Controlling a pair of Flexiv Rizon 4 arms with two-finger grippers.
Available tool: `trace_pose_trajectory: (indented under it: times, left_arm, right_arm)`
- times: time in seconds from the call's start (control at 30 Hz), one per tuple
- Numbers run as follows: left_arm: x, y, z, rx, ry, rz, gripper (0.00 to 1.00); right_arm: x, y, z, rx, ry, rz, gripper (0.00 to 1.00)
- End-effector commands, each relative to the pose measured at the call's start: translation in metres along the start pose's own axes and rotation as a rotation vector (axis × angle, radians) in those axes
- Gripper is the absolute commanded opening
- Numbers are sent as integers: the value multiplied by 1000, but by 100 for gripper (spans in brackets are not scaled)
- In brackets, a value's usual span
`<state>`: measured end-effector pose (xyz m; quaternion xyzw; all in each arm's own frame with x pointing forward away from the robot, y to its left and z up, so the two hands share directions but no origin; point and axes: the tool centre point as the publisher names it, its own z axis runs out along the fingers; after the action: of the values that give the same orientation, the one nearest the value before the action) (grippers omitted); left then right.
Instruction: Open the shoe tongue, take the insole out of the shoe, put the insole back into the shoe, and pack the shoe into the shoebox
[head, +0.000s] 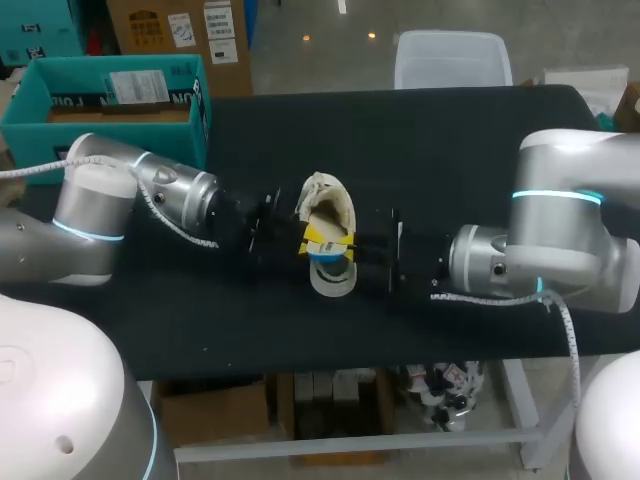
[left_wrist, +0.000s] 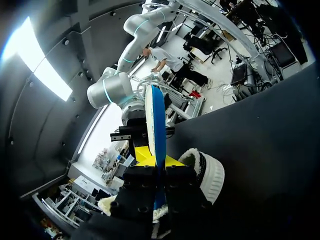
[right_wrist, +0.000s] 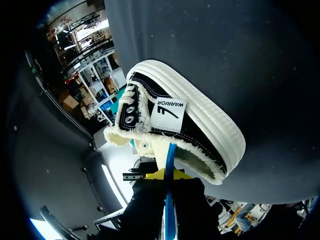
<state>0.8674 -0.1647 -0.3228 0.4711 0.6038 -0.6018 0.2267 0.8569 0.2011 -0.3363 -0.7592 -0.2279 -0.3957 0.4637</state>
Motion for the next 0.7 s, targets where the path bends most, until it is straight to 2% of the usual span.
trace_pose_trajectory:
  times: [0.03, 0.37, 0.6, 0.63, 0.67, 0.7]
  left_arm:
    - [6, 10, 0, -2, -12, 1, 0]
    - [7, 34, 1, -32, -25, -35, 0]
    - [7, 31, 2, -20, -25, -42, 0]
    - [7, 31, 3, -18, -24, -42, 0]
    - [7, 30, 3, -18, -23, -40, 0]
    - [7, 29, 3, -17, -23, -39, 0]
  right_arm:
    - [-1, 5, 10, -13, -2, -6, 0]
    - [-3, 20, 22, -23, -30, 23, 0]
    - [-3, 13, 15, -47, -32, 38, 0]
    - [-2, 11, 13, -50, -30, 37, 25]
    - [-2, 8, 11, -55, -26, 33, 43]
    - [-2, 4, 9, -57, -23, 28, 66]
